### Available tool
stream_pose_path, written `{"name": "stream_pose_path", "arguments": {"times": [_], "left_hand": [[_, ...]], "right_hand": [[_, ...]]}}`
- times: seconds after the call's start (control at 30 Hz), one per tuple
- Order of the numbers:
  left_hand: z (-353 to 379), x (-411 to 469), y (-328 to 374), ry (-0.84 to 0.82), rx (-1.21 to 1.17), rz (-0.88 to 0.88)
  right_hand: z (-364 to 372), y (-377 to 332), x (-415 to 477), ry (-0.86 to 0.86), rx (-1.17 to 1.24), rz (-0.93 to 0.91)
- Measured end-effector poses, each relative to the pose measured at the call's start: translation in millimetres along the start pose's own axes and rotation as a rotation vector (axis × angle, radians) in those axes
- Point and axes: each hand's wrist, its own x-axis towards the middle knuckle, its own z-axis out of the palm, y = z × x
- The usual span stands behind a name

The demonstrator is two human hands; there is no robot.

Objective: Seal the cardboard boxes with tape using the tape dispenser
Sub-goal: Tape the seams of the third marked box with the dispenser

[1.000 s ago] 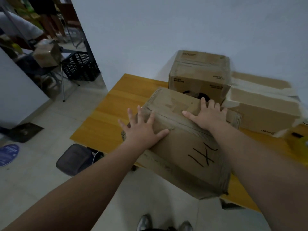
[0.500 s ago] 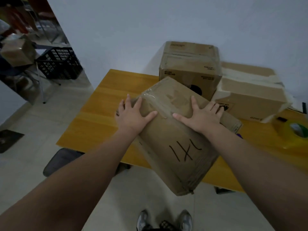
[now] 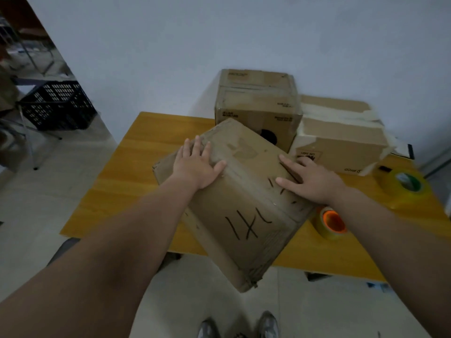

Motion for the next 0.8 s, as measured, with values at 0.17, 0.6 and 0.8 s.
{"name": "stream_pose_path", "arguments": {"times": [0.17, 0.6, 0.8], "left_hand": [[-7.7, -4.9, 16.9, -0.037, 0.011, -0.030], [10.7, -120.8, 121.6, -0.098, -0.003, 0.393], [15.0, -146.6, 129.2, -0.031, 0.044, 0.354]], "right_hand": [[16.8, 8.4, -18.5, 0.072, 0.092, 0.090], [36.5, -5.2, -27.9, 0.188, 0.098, 0.186], [47.2, -13.5, -55.8, 0.252, 0.121, 0.167]]}}
